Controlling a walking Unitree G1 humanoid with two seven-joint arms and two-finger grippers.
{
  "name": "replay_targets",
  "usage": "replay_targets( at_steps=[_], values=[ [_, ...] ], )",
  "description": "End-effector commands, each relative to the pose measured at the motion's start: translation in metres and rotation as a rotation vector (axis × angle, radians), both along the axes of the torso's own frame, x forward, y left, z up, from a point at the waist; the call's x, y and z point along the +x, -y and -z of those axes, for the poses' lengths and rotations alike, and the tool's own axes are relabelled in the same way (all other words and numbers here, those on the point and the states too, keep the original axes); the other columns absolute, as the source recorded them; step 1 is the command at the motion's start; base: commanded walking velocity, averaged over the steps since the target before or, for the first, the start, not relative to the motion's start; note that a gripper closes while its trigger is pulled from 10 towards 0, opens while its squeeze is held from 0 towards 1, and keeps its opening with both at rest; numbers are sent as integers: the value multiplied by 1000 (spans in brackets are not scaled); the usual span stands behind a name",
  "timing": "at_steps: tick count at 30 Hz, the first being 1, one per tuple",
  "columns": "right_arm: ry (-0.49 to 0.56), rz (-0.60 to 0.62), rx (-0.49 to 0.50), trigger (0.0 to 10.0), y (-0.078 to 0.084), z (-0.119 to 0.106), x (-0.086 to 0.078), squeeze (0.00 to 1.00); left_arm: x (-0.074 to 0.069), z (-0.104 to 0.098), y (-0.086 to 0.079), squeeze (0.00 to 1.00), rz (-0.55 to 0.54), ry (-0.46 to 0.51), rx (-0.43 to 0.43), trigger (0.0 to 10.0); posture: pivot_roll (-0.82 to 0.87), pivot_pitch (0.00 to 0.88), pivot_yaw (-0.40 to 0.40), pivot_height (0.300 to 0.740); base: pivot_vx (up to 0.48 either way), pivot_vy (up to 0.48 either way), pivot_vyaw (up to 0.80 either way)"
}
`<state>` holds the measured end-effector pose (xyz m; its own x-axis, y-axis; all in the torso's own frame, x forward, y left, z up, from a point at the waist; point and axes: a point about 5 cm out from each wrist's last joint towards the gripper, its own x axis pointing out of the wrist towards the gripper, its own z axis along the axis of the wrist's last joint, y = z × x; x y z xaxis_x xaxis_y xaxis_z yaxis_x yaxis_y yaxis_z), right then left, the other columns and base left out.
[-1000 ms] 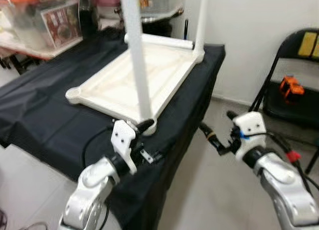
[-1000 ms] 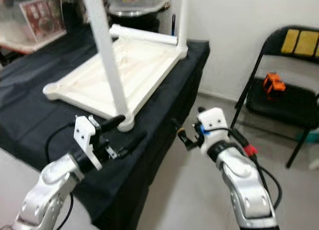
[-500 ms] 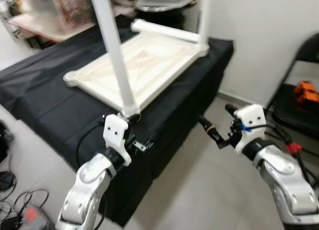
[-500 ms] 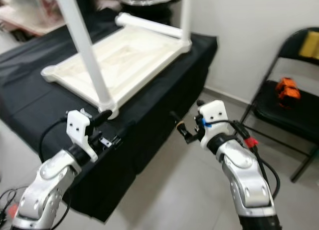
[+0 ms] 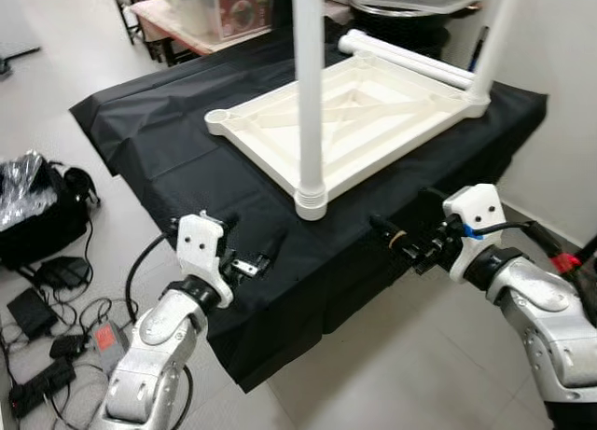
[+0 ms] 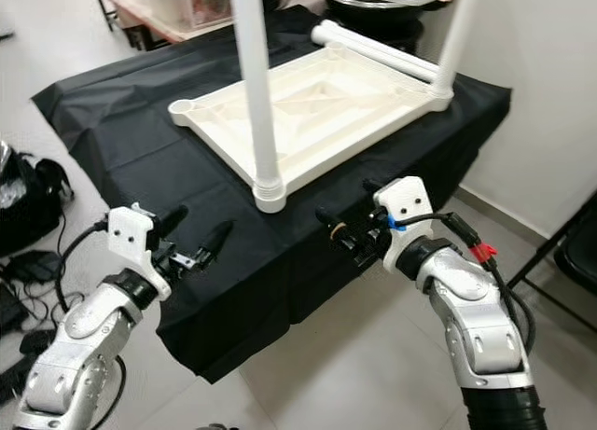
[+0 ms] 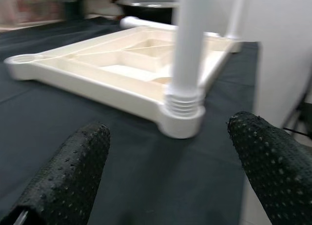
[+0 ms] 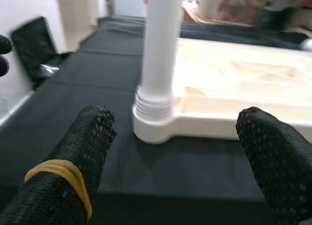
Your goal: Building children table
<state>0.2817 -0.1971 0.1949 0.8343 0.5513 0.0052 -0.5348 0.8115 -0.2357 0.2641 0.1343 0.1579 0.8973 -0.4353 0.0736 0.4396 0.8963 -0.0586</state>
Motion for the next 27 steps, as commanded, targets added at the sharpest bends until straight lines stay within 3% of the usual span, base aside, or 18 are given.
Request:
replay_targets(
  at_steps=[1,10,15,20,27],
  values=[
    [-6,-6,2,10000,2,2,-1,0,-2,3,-1,0,-9,-10,9,10000,-41,122,-9,740,0,0,738],
    [-25,-48,20,10000,-6,4,-5,0,-2,0,-1,0,-11,11,-5,10000,-44,118,-9,740,0,0,738],
    [-38,-96,58,10000,-22,8,-8,0,-2,-3,3,0,-9,30,-4,10000,-43,123,-13,740,0,0,743],
    [-31,-92,68,10000,-23,7,-7,0,-2,-4,3,0,-12,36,-8,10000,-43,122,-12,740,0,0,756],
    [-26,-29,91,10000,-22,1,2,0,-4,-7,6,0,5,45,-32,10000,-46,122,-15,740,0,-380,71]
  ],
)
